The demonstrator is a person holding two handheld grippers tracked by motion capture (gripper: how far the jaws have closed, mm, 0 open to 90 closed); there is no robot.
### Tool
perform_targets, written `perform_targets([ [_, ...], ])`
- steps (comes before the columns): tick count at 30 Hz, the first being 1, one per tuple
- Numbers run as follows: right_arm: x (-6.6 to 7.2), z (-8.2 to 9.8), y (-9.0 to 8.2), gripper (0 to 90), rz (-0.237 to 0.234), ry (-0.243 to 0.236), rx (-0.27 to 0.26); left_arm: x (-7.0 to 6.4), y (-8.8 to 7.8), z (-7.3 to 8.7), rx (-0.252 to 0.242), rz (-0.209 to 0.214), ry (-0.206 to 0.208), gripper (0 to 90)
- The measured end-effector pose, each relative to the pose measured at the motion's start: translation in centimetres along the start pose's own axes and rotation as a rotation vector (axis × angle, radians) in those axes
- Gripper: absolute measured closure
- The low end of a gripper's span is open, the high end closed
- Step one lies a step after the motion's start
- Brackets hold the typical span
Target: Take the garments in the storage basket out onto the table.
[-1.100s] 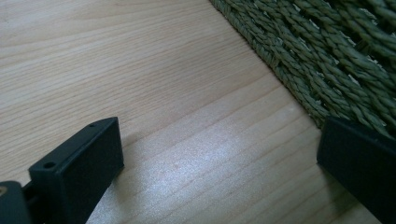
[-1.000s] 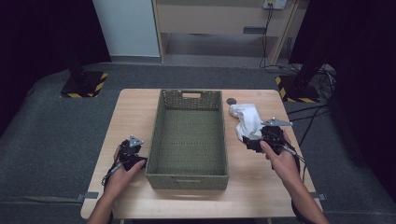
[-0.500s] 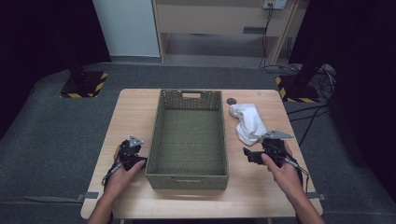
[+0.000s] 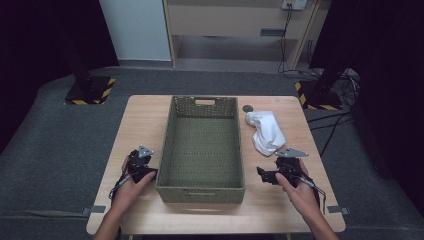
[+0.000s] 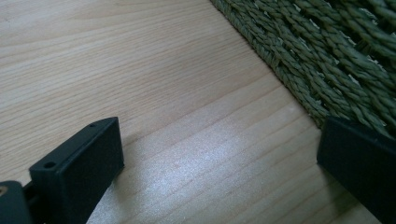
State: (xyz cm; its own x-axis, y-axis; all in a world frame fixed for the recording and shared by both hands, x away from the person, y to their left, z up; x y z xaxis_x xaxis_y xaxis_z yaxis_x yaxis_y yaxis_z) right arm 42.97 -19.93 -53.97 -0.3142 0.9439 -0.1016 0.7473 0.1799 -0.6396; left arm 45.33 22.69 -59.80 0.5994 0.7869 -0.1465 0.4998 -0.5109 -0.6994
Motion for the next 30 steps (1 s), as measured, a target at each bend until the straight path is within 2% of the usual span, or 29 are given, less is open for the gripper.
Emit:
perform_targets([
  [11,0.3,1.5,-0.1,2.6,-0.014,0.004,0.017,0.0,0.0,0.0,0.0,0.0,0.0,0.0],
  [20,1.2,3.9,-0.1,2.7,-0.026,-0.004,0.043,0.0,0.0,0.0,0.0,0.0,0.0,0.0],
  [27,1.4,4.9,0.2,2.6,-0.016,0.0,0.045,0.0,0.0,0.0,0.0,0.0,0.0,0.0],
  [30,1.5,5.4,0.5,2.6,-0.008,-0.017,0.054,0.0,0.0,0.0,0.0,0.0,0.0,0.0],
])
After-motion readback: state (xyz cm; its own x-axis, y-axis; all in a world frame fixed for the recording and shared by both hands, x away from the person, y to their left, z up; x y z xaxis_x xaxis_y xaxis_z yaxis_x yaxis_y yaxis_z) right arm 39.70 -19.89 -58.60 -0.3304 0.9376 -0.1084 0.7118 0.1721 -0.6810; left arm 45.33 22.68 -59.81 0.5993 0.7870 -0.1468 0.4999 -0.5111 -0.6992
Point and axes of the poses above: each handheld gripper's, and its own axes: y roughly forward along the jaws, z roughly out of its underside, x roughly to its left, the point moved 8 cm from there along y, roughly forward along the jaws, and after that the axes turned 13 degrees about z, right-handed, at the moved point
